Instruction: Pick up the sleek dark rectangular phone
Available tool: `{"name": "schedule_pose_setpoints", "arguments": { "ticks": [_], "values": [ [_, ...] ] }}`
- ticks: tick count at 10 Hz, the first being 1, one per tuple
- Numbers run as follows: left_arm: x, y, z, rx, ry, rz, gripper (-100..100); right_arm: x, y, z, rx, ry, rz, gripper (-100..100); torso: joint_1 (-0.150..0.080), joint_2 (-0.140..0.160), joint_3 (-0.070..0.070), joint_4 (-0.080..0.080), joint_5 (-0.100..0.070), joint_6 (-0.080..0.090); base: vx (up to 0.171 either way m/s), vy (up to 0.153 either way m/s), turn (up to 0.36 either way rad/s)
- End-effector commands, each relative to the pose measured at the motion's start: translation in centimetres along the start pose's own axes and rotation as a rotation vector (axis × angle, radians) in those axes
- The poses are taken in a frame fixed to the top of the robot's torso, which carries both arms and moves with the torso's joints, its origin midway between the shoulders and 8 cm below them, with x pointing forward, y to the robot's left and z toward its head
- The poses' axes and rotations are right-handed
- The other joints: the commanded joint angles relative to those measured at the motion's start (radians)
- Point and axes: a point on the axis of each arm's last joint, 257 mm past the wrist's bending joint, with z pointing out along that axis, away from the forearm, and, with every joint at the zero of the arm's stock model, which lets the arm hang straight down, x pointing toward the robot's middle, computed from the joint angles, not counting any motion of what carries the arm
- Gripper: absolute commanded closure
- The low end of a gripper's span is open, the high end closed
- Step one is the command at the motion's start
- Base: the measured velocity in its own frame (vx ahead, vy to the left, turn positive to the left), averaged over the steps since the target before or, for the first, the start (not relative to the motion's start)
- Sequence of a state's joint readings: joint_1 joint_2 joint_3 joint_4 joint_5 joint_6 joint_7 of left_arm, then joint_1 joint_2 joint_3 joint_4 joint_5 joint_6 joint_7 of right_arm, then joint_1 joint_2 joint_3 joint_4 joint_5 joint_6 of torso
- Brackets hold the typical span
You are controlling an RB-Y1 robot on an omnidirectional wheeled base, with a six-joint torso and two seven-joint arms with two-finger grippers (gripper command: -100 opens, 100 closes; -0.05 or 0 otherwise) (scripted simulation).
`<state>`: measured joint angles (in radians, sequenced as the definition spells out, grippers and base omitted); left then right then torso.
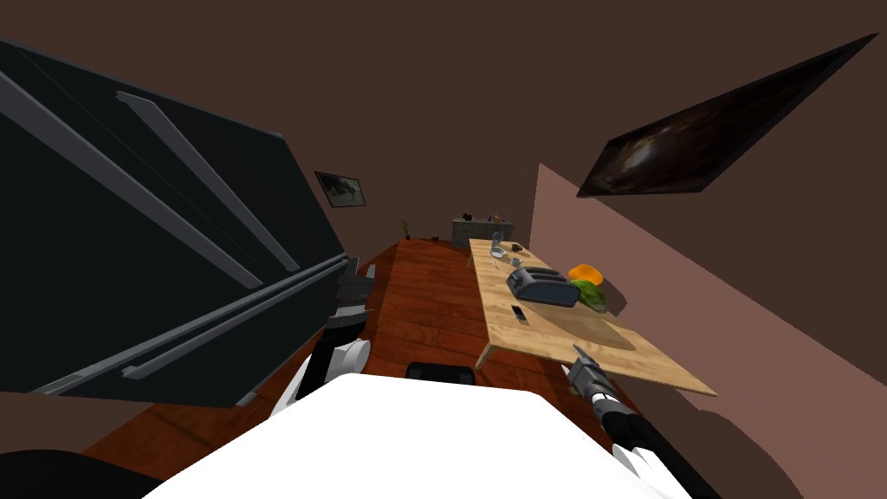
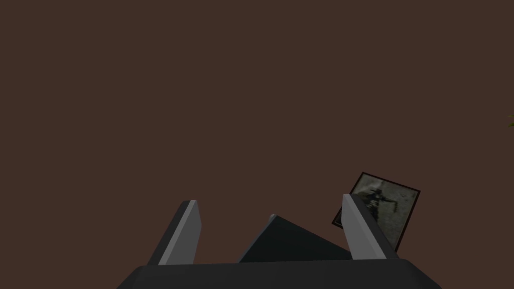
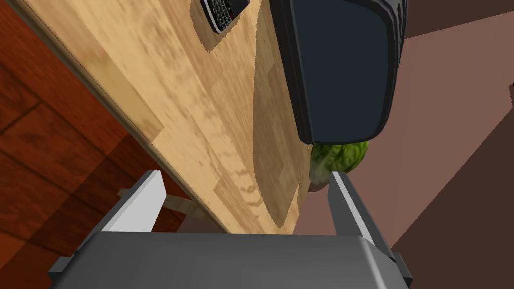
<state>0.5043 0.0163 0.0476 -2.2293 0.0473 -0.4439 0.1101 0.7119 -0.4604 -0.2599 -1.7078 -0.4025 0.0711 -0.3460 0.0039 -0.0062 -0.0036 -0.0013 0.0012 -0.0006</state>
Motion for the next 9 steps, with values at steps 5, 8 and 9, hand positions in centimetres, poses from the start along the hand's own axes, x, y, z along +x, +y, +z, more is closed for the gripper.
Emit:
{"name": "schedule_pose_setpoints", "arguments": {
  "ticks": [5,8,9],
  "values": [
    [0.0,0.0,0.0,0.0,0.0,0.0,0,-8.7,-4.8,-0.9,0.186,-0.171,0.121,-100,-0.001,-0.001,-0.001,0.0,0.0,0.0,0.092,0.068,0.008],
    [0.0,0.0,0.0,0.0,0.0,0.0,0,-11.4,-6.6,-1.7,0.258,-0.232,0.166,-100,0.0,-0.001,-0.001,0.0,0.0,0.0,0.095,0.057,0.021],
    [0.0,0.0,0.0,0.0,0.0,0.0,0,-13.3,-7.3,-2.3,0.294,-0.275,0.21,-100,-0.001,-0.002,-0.001,0.0,0.0,0.0,0.124,0.045,0.052]
  ]
}}
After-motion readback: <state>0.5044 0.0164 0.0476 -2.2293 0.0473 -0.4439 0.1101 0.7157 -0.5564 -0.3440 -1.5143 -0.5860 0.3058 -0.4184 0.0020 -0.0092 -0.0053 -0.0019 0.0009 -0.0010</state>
